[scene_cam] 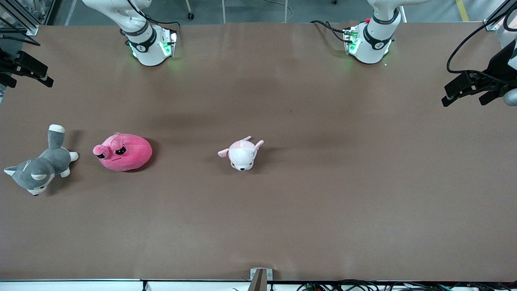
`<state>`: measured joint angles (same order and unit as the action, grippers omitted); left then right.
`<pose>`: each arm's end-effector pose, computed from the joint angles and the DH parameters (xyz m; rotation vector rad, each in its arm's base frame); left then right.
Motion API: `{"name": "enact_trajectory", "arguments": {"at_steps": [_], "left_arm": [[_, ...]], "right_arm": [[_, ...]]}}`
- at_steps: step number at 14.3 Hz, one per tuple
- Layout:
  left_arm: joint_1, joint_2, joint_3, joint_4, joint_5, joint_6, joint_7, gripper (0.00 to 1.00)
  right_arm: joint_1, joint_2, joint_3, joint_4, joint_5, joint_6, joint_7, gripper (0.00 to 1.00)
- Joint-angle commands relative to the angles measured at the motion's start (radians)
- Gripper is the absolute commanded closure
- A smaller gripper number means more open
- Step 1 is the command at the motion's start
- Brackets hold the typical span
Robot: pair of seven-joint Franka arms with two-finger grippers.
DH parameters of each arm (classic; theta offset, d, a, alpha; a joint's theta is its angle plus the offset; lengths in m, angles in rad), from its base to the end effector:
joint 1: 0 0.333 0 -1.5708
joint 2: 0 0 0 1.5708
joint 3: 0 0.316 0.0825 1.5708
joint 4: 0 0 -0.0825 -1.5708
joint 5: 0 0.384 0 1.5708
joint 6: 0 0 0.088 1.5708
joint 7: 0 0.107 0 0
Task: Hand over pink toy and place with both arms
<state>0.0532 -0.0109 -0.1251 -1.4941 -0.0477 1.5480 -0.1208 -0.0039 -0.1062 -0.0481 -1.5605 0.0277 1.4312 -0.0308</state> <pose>0.5473 -0.0451 0.6647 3.0871 0.0714 0.0926 0.5053 -0.0246 0.6735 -3.1078 0.0269 0.0340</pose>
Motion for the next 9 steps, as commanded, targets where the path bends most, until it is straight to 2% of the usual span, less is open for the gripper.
{"name": "enact_trajectory", "arguments": {"at_steps": [1, 9], "left_arm": [[-0.001, 0.005, -0.002, 0.017, 0.002, -0.009, -0.003, 0.0], [-0.001, 0.005, -0.002, 0.017, 0.002, -0.009, -0.003, 0.0]], "right_arm": [[-0.001, -0.001, 0.001, 0.004, -0.003, -0.012, 0.003, 0.0], [0.001, -0.004, -0.001, -0.016, -0.003, -0.015, 0.002, 0.0]]}}
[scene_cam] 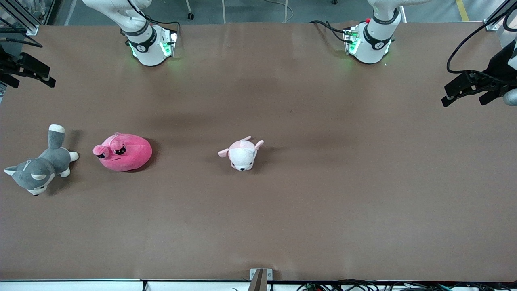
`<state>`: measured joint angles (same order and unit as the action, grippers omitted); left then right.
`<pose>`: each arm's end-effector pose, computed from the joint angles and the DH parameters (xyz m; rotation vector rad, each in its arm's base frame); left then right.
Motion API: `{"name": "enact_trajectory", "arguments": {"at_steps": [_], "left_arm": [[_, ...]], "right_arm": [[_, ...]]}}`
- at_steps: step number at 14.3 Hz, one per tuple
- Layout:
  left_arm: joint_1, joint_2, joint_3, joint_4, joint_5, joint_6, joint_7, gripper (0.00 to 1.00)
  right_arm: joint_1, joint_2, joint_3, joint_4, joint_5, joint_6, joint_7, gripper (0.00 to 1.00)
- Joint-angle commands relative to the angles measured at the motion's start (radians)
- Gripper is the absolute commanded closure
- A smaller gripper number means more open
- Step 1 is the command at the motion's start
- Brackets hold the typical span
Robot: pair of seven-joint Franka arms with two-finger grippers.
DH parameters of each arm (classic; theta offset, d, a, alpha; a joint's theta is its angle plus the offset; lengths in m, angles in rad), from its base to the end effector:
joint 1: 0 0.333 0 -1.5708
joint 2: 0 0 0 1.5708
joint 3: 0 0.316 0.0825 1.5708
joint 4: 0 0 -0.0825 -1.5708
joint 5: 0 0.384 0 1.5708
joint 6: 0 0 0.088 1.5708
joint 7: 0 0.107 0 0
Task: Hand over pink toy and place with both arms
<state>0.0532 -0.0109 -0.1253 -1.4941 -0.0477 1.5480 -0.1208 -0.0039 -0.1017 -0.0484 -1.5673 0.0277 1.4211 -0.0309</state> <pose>0.5473 -0.0452 0.6647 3.0871 0.0711 0.0926 0.5058 -0.0247 0.6673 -3.1065 0.0272 0.0672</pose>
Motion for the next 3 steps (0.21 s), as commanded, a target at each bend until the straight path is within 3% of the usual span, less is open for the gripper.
{"name": "enact_trajectory", "arguments": {"at_steps": [1, 3], "left_arm": [[0.0, 0.005, -0.002, 0.017, 0.002, -0.009, -0.003, 0.0], [0.0, 0.005, -0.004, 0.017, 0.002, -0.009, -0.005, 0.0]], "right_arm": [[0.001, -0.009, -0.001, -0.01, -0.003, -0.008, 0.002, 0.0], [0.001, -0.009, -0.001, -0.01, -0.003, -0.01, 0.002, 0.0]]}}
